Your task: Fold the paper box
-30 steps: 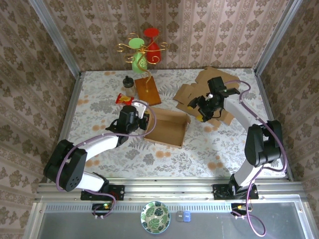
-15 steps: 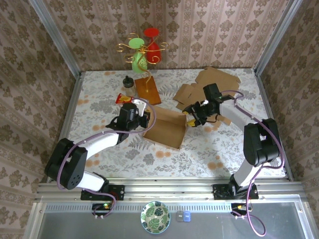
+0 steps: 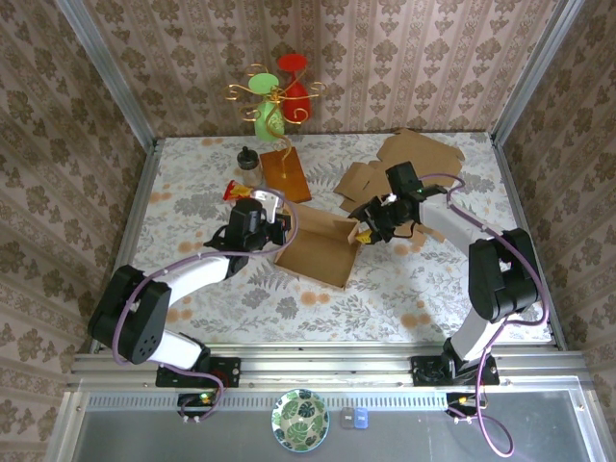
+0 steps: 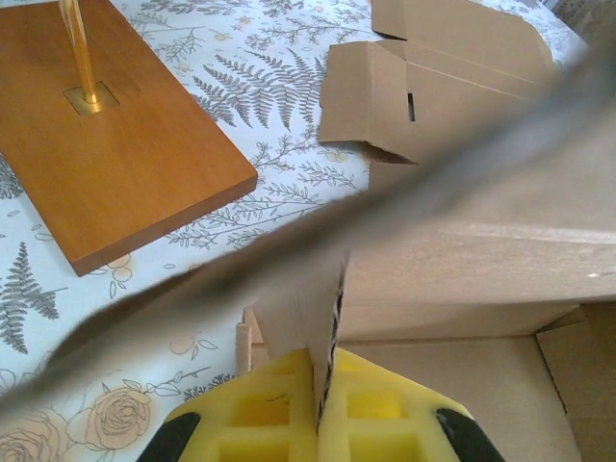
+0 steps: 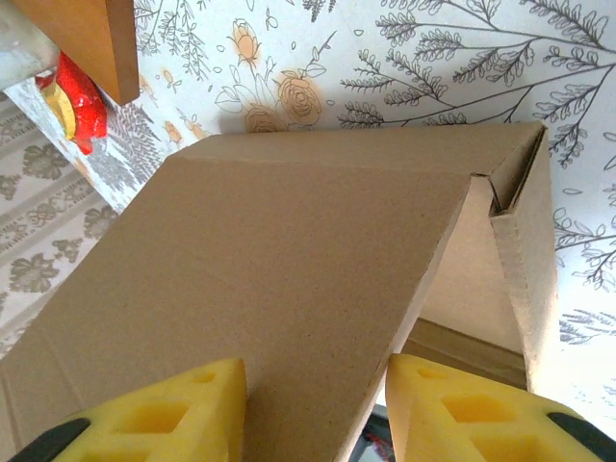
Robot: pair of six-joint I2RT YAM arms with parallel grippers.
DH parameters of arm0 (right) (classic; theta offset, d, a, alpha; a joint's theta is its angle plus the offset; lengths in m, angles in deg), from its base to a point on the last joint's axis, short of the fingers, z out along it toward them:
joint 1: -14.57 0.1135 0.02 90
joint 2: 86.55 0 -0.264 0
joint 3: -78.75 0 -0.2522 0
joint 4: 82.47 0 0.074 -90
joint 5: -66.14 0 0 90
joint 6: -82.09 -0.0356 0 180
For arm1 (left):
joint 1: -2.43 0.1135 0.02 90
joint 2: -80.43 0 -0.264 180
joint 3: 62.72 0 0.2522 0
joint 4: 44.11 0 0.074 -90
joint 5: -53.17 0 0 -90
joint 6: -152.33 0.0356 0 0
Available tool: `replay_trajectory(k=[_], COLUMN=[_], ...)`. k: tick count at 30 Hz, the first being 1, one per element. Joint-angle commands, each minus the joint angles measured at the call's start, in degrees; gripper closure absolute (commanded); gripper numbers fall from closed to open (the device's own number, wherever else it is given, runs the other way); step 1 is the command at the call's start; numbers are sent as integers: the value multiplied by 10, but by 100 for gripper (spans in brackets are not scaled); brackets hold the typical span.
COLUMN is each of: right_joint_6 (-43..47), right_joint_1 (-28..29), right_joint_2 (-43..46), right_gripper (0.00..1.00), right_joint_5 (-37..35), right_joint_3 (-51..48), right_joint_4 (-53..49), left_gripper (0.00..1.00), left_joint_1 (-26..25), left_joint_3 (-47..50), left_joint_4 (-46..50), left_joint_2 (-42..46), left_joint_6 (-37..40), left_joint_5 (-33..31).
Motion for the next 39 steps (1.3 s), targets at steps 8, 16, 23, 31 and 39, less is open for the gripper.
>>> replay_trajectory(k=[8,16,23,31,39], right_joint_6=[118,156,167,173,174], right_joint_1=[38,54,62,63,64], right_joint_2=[21,32,29,27,20], right_gripper=[59,60,62,62,62], right_joint_5=[-76,-120,-145,-155,-155], right_joint_3=[-2,-18,-23,-25,-20], right_joint_4=[-14,-32,-43,-49,-52], left_gripper=[91,88,79,60,49], left_joint_1=[-6,-7,-8,-17,-18], left_joint_3=[54,82,87,119,148], left_joint_4=[9,16,53,134,236], left_joint_2=[23,37,54,126,262], left_joint_6=[-29,-50,-60,-77,-141], left_joint_5=[43,52,46,35,36])
